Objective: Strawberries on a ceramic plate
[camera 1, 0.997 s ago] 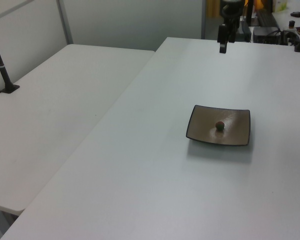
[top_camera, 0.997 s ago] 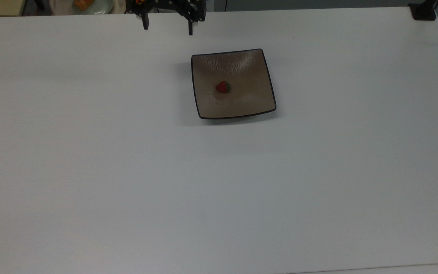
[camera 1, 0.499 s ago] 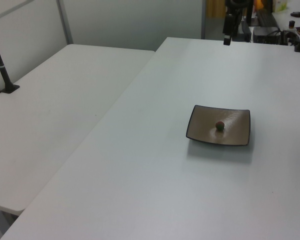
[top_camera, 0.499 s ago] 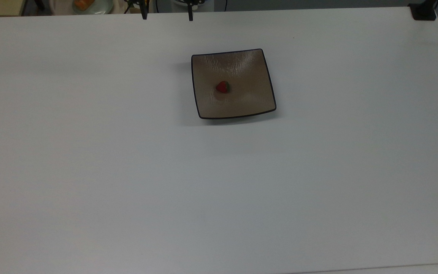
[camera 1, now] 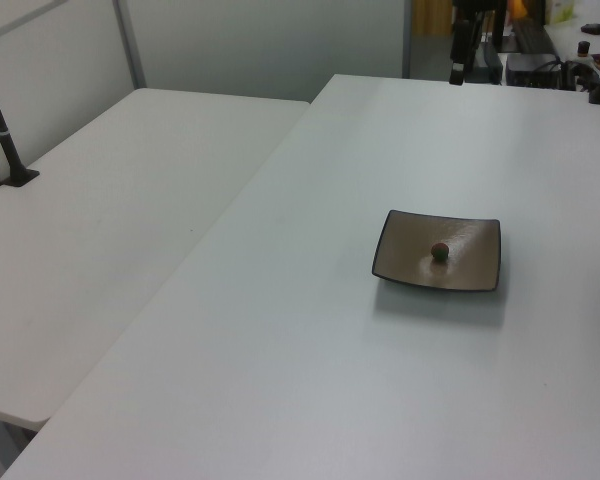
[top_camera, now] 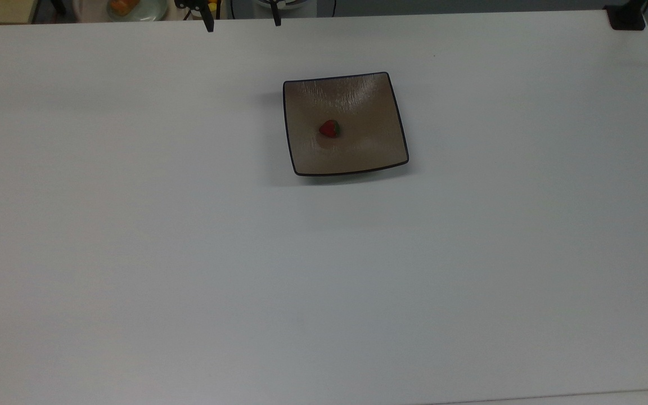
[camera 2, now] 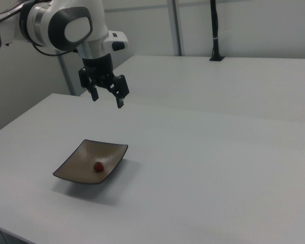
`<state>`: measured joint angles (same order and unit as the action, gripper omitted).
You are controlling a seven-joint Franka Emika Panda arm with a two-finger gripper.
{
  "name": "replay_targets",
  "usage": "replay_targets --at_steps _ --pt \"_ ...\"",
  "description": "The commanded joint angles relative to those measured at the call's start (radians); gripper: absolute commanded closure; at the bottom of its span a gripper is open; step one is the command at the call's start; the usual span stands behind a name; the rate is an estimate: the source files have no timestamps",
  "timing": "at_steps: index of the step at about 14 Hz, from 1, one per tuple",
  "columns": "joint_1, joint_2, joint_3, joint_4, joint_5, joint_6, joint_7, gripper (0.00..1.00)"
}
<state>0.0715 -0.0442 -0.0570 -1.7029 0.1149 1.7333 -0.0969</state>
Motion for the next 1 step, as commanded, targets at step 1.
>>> replay_targets --at_steps 1 --pt "0.013 -0.011 -0.009 -0.009 0.014 -0.009 -0.024 0.00"
